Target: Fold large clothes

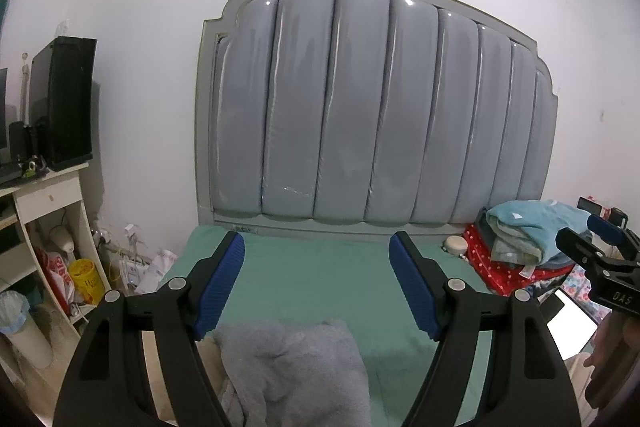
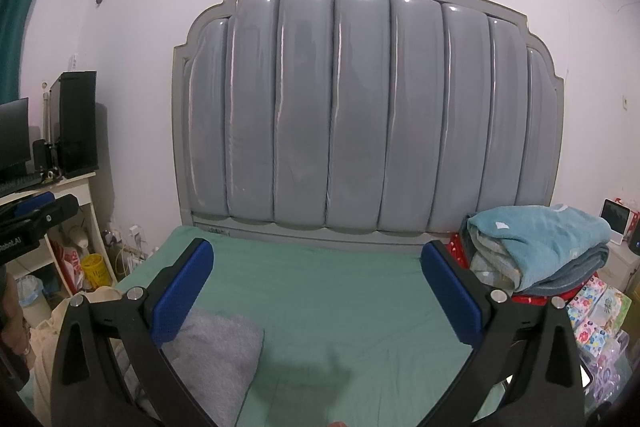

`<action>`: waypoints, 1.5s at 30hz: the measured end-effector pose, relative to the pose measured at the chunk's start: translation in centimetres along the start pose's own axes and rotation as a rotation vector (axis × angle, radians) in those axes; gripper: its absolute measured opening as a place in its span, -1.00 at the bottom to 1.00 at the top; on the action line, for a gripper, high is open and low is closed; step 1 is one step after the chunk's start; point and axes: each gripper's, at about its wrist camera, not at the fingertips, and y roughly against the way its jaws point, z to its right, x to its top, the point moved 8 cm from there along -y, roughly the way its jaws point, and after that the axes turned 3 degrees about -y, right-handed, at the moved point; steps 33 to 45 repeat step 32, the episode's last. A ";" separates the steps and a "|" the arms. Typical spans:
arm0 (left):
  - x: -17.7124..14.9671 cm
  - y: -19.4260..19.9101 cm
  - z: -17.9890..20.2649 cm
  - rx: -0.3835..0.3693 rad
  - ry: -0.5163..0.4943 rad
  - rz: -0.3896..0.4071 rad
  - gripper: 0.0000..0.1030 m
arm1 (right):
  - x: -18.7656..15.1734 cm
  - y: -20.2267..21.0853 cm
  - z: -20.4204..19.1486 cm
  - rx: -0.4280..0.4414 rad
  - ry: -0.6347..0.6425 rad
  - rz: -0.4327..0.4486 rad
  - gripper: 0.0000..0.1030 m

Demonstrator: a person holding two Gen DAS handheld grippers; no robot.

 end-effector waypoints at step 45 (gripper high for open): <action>-1.4 -1.7 1.9 -0.018 -0.073 -0.058 0.51 | -2.1 -1.6 0.6 0.009 -0.014 -0.071 0.99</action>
